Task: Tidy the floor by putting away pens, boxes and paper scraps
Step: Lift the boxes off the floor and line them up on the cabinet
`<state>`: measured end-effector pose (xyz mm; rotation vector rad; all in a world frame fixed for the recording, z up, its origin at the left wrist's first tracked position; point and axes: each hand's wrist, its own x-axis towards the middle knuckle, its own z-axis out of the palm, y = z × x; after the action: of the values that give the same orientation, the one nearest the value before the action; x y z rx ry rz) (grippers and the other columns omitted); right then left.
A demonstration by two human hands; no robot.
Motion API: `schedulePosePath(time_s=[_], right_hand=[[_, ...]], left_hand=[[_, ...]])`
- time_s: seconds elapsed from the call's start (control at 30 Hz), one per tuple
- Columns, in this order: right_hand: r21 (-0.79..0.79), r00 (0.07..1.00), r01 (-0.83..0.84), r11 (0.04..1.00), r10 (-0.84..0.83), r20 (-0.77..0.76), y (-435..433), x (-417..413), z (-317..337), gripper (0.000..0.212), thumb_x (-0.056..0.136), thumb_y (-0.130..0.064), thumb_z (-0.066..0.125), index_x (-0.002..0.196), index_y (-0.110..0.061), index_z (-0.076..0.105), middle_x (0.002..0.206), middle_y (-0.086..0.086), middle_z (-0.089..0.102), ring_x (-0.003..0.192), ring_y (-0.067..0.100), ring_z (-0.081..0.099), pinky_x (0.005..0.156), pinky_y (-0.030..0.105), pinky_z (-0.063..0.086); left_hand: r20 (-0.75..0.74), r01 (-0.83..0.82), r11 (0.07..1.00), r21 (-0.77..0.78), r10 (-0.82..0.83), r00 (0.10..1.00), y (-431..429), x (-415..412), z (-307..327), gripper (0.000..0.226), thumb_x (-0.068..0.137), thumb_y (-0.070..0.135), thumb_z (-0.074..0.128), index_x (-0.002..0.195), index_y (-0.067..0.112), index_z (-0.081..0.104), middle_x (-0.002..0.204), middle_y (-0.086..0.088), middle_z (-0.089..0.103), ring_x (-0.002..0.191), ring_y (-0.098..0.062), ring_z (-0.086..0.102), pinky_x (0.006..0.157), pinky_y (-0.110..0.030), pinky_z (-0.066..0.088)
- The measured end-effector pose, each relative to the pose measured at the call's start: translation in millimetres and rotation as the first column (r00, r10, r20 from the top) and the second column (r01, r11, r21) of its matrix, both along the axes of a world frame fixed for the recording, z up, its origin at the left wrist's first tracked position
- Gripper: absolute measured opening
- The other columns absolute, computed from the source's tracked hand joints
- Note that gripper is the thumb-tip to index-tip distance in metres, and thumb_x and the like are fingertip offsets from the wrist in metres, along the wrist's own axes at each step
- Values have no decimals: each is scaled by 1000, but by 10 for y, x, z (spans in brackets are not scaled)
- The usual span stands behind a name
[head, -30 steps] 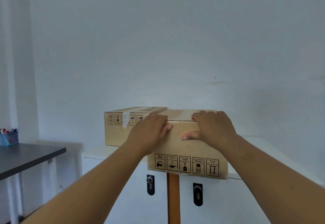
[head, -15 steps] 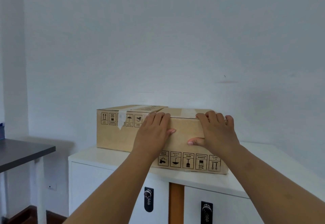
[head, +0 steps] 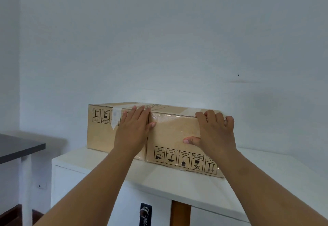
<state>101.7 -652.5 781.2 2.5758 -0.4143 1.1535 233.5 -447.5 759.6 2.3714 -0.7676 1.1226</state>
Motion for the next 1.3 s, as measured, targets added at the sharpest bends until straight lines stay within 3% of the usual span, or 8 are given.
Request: schedulePosePath(time_s=[0.17, 0.3, 0.4, 0.47, 0.7, 0.93, 1.1, 1.3], right_hand=[[3, 999, 39, 999, -39, -34, -4, 46, -9, 87, 65, -85, 47, 129, -27, 42, 124, 0, 45, 115, 26, 41, 100, 46, 23], [64, 988, 52, 997, -42, -150, 81, -25, 129, 91, 67, -84, 50, 138, -30, 33, 136, 1, 39, 126, 26, 36, 104, 48, 23], [200, 951, 81, 976, -16, -309, 143, -130, 311, 108, 64, -86, 51, 150, -34, 12, 156, 3, 19, 142, 28, 19, 114, 54, 11], [253, 938, 54, 966, 38, -345, 249, -225, 439, 112, 65, -84, 54, 152, -37, 1, 162, 1, 2, 148, 28, 5, 115, 56, 1], [260, 904, -146, 955, 235, -358, 984, -242, 625, 103, 73, -70, 63, 152, -38, 5, 161, 0, 10, 147, 27, 10, 117, 52, 11], [261, 770, -443, 858, 513, -378, 2236, 175, 453, 105, 69, -72, 60, 152, -35, 8, 159, 4, 21, 146, 30, 18, 114, 52, 25], [250, 640, -614, 749, 658, -398, 3428, 229, 253, 100, 75, -68, 60, 152, -34, 7, 159, 6, 21, 149, 30, 3, 118, 52, 14], [259, 449, -776, 575, 792, -414, 4737, -107, -110, 90, 80, -61, 58, 152, -32, 12, 158, 6, 23, 148, 32, 7, 117, 54, 10]], left_hand=[[-54, 96, 983, -154, -105, 993, -70, -5, -34, 51, 99, 44, 43, 146, 25, 38, 154, 9, 34, 149, -16, 13, 115, -35, 24], [-200, 169, 982, -82, -182, 963, 47, -162, 148, 51, 101, 39, 41, 149, 27, 27, 159, 8, 24, 150, -18, 2, 113, -48, 31], [-247, 140, 979, 150, -100, 964, 242, -341, 405, 57, 101, 38, 42, 153, 28, 18, 162, 3, 16, 150, -21, 6, 118, -50, 19], [-219, 86, 981, 177, -46, 975, 463, -481, 513, 58, 99, 43, 43, 151, 26, 24, 162, 2, 18, 148, -20, 18, 119, -47, 20], [-137, -194, 960, 200, 223, 965, 1580, -936, 474, 54, 96, 46, 47, 143, 22, 39, 141, 0, 53, 128, -24, 48, 103, -40, 39], [-182, -486, 827, 282, 543, 819, 3026, -1430, 331, 53, 97, 43, 43, 145, 21, 35, 141, -3, 50, 126, -27, 47, 100, -42, 40], [-272, -629, 730, 268, 684, 677, 4058, -2039, 169, 53, 97, 39, 46, 145, 19, 35, 141, -7, 49, 126, -28, 47, 103, -43, 41], [-328, -769, 582, 263, 804, 496, 4933, -2870, -385, 53, 97, 42, 47, 144, 20, 37, 143, -5, 49, 126, -29, 48, 101, -45, 43]])
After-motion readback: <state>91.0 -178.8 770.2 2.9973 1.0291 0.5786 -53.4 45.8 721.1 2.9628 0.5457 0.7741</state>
